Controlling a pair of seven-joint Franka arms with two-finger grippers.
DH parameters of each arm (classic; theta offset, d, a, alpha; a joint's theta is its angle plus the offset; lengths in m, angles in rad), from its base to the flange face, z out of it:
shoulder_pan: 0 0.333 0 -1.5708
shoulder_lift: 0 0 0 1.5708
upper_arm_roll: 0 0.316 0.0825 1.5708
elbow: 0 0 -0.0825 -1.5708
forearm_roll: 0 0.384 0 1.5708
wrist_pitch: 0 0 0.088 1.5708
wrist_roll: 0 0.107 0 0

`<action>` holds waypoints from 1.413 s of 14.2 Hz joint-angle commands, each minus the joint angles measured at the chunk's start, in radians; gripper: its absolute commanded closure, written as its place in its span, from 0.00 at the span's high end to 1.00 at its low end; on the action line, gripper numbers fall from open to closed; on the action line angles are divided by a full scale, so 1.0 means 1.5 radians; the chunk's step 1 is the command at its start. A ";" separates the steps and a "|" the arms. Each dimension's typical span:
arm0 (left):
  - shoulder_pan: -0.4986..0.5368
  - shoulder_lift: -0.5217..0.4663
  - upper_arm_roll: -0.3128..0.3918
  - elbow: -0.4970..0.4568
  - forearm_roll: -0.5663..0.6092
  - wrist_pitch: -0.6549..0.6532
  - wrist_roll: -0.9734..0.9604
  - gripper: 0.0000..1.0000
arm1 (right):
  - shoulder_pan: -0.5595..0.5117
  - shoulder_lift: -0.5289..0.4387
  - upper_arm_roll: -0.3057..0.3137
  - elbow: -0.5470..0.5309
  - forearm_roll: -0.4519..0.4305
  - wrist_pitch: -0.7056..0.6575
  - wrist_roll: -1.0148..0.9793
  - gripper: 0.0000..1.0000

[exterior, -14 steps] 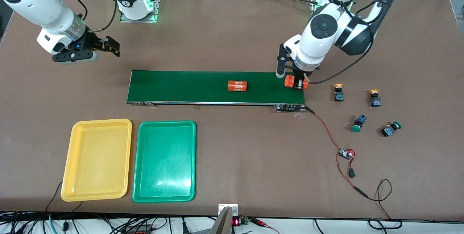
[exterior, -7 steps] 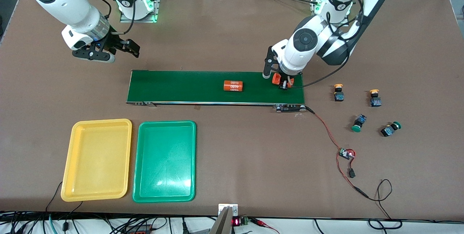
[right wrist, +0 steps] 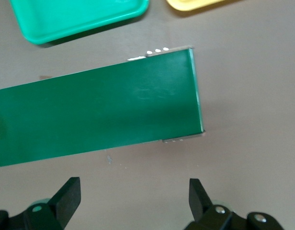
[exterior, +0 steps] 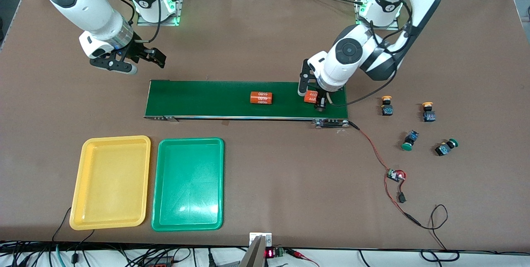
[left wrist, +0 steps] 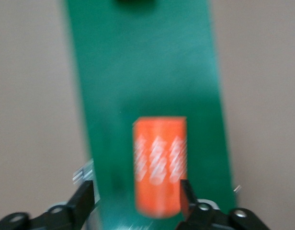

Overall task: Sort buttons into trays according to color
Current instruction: 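Place the second orange cell on the belt with the left gripper, then grasp the green-capped push button with the left gripper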

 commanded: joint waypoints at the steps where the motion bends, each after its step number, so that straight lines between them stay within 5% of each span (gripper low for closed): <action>1: 0.008 -0.057 0.066 0.008 0.003 -0.014 0.002 1.00 | 0.012 0.015 -0.004 0.013 -0.002 0.011 -0.062 1.00; 4: 0.019 -0.052 0.161 0.007 0.001 -0.011 -0.011 1.00 | 0.011 0.015 -0.004 0.013 -0.003 0.011 -0.066 1.00; 9: 0.053 -0.006 0.245 0.048 -0.012 -0.008 -0.155 1.00 | 0.014 0.020 -0.004 0.013 -0.018 0.027 -0.103 1.00; 15: 0.109 0.101 0.286 0.112 -0.165 -0.009 -0.196 1.00 | 0.016 0.018 -0.003 0.015 -0.018 0.020 -0.102 1.00; 20: 0.118 0.146 0.286 0.119 -0.164 -0.008 -0.196 1.00 | 0.021 0.015 -0.002 0.018 -0.018 0.008 -0.100 1.00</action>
